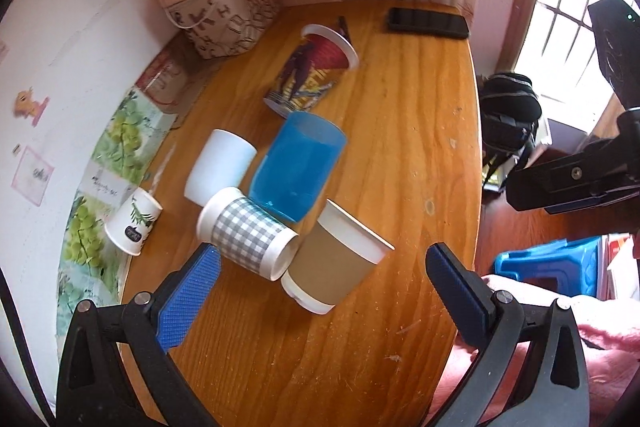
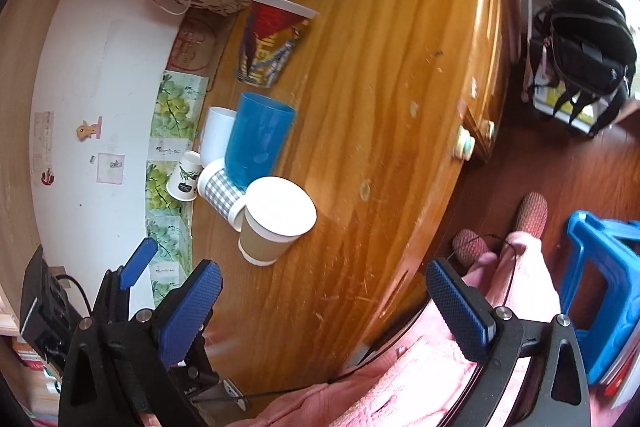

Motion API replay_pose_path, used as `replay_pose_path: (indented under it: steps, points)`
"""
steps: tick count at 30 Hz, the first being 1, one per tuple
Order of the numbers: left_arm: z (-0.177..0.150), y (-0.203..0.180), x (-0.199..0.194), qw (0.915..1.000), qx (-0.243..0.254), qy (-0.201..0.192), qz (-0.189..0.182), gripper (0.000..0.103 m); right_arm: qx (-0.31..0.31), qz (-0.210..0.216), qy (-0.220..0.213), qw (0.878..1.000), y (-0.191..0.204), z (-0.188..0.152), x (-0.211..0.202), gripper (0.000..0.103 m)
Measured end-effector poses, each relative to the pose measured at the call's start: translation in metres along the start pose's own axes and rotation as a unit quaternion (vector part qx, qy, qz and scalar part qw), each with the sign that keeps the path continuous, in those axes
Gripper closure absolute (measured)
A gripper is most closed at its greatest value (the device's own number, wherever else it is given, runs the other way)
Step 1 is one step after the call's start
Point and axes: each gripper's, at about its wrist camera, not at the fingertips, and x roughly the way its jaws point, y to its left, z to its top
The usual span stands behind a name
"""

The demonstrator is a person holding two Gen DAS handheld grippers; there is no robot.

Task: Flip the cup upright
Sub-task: 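Close the left gripper on the brown-sleeved paper cup's base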

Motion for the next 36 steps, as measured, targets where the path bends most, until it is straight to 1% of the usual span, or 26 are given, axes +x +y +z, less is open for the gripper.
replay_pose_path:
  steps: [6, 8, 12, 17, 23, 25, 28, 32, 34, 36]
  points:
    - [-0.001, -0.014, 0.023, 0.9976, 0.047, 0.05, -0.007, 0.001, 0.033, 0.009, 0.009, 0.999, -0.017, -0.006, 0.002, 0.0]
    - [-0.002, -0.017, 0.028, 0.9967, 0.058, 0.057, -0.007, 0.001, 0.039, 0.009, 0.009, 0.999, -0.018, -0.007, 0.003, 0.0]
    - [-0.003, -0.022, 0.041, 0.9939, 0.079, 0.077, -0.002, 0.001, 0.047, 0.014, 0.014, 0.999, -0.023, -0.009, 0.004, 0.0]
    - [-0.005, -0.024, 0.06, 0.9895, 0.097, 0.106, 0.015, 0.001, 0.054, 0.014, 0.018, 0.998, -0.026, -0.01, 0.007, 0.0]
    - [-0.007, -0.026, 0.074, 0.9853, 0.113, 0.126, 0.022, 0.001, 0.047, 0.005, 0.029, 0.998, -0.023, -0.01, 0.01, 0.0]
    - [-0.007, -0.027, 0.08, 0.9826, 0.118, 0.14, 0.028, 0.001, 0.044, 0.002, 0.032, 0.998, -0.023, -0.01, 0.011, 0.0]
    - [-0.006, -0.027, 0.087, 0.9804, 0.119, 0.155, 0.025, 0.001, 0.041, -0.004, 0.037, 0.998, -0.022, -0.009, 0.013, 0.0]
    - [-0.003, -0.029, 0.092, 0.9787, 0.124, 0.162, 0.023, 0.001, 0.041, -0.009, 0.042, 0.998, -0.022, -0.008, 0.013, 0.0]
    - [-0.002, -0.028, 0.095, 0.9778, 0.126, 0.167, 0.022, 0.004, 0.041, -0.009, 0.045, 0.998, -0.023, -0.006, 0.014, 0.0]
    - [0.0, -0.029, 0.098, 0.9764, 0.12, 0.179, 0.015, 0.007, 0.041, -0.01, 0.048, 0.998, -0.024, -0.005, 0.014, 0.0]
